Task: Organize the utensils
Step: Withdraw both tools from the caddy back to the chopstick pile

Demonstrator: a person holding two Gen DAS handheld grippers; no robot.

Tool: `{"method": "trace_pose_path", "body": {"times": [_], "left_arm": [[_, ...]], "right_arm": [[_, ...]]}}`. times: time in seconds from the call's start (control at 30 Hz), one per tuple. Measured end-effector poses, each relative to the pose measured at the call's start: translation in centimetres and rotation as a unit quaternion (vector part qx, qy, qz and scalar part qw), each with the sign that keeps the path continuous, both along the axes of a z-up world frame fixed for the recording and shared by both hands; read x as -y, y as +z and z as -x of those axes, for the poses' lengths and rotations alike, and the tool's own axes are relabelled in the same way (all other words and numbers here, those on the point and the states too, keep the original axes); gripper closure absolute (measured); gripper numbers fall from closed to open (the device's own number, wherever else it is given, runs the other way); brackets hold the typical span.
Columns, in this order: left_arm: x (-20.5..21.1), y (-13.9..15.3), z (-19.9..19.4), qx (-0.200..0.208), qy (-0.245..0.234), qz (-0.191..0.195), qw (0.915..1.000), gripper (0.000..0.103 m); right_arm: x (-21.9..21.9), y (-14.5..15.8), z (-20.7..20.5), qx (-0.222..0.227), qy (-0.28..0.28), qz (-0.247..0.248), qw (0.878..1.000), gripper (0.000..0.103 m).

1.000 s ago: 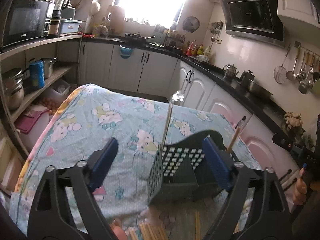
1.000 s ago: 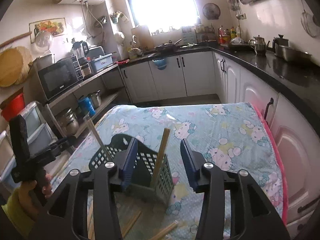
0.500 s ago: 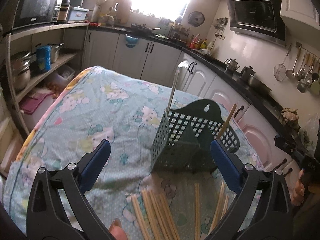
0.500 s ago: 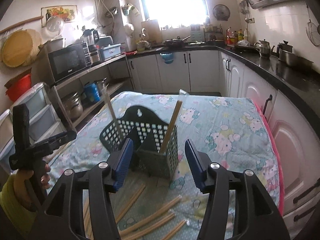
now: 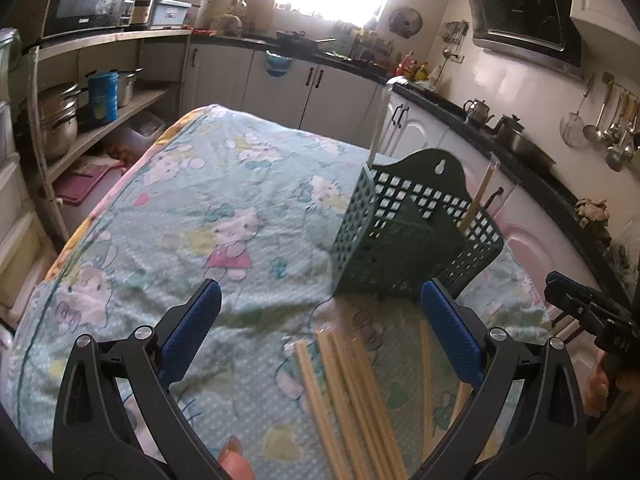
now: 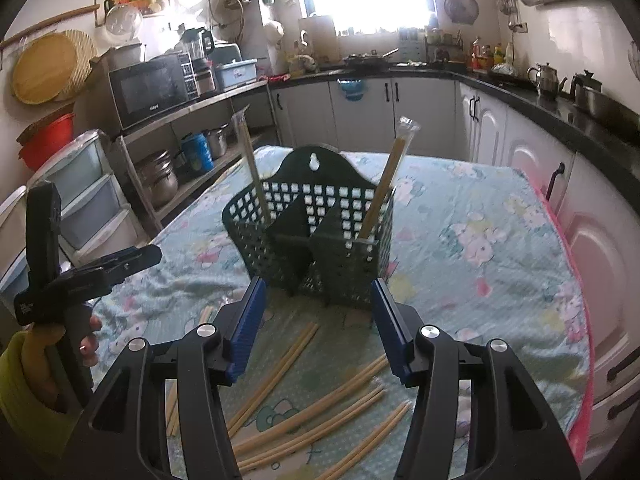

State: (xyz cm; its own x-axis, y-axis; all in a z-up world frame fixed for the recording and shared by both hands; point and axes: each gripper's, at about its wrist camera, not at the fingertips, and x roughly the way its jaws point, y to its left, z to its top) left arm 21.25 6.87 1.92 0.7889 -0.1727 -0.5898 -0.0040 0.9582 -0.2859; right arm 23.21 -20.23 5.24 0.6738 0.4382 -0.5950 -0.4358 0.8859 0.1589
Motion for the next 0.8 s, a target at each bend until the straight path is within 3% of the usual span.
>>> {"method": "trace_pose_path", "body": {"times": [0.47, 0.8], "left_arm": [[-0.7, -3.9, 0.9, -0.053, 0.004, -0.016, 0.9984, 0.012], [-0.4, -7.6, 0.0, -0.116, -0.014, 0.001, 0.9931, 0.047]], "right_arm": [[-2.5, -4.4, 0.0, -0.041, 0.011, 0.022, 0.999, 0.051], [-4.3, -7.9, -1.7, -0.079, 0.005, 0.048, 0.996, 0.051]]}}
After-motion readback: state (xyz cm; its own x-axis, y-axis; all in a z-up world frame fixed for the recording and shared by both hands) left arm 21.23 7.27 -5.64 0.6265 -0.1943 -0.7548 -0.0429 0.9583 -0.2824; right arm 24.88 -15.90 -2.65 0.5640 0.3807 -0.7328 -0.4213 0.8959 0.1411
